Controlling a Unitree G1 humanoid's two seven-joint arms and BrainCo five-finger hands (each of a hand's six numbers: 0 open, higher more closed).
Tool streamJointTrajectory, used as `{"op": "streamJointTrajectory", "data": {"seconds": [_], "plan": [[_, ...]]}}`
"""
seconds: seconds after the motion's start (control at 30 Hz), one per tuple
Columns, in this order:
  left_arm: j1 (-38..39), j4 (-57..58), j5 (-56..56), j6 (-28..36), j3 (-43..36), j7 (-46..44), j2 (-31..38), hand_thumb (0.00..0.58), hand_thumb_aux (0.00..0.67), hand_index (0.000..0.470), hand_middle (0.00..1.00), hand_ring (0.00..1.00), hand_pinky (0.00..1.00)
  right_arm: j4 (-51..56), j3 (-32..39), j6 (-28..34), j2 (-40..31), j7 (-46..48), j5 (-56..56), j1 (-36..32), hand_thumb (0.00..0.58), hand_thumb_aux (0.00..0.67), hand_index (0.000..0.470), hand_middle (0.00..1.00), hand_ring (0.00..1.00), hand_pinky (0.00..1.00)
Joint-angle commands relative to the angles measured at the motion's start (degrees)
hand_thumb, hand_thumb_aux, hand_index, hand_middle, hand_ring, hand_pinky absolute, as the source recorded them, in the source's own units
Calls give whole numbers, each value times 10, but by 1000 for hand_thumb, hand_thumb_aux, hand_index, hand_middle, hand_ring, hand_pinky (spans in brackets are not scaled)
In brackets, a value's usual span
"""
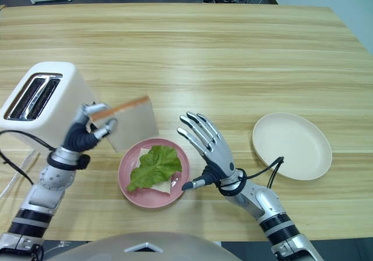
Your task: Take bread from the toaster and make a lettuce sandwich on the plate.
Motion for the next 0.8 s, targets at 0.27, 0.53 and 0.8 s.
{"op": "streamJointTrajectory", "data": {"seconds": [0.27, 0.53, 0.8], "plan": [[-15, 27, -144, 70, -58, -267, -18, 580, 670, 470, 1000, 1000, 1000, -32, 1, -25, -18, 84, -40, 15, 0, 0, 0, 0, 0, 0], [-72, 185, 8, 29, -52, -230, -55, 580, 670, 470, 1000, 1000, 1000, -21, 25, -34, -11, 112, -57, 20, 0, 0, 0, 0, 0, 0], [-116, 310, 115, -29, -65, -163, -81, 580, 670, 470, 1000, 1000, 1000, -16, 55, -80, -43, 226, 13, 37, 0, 0, 0, 0, 0, 0]]}}
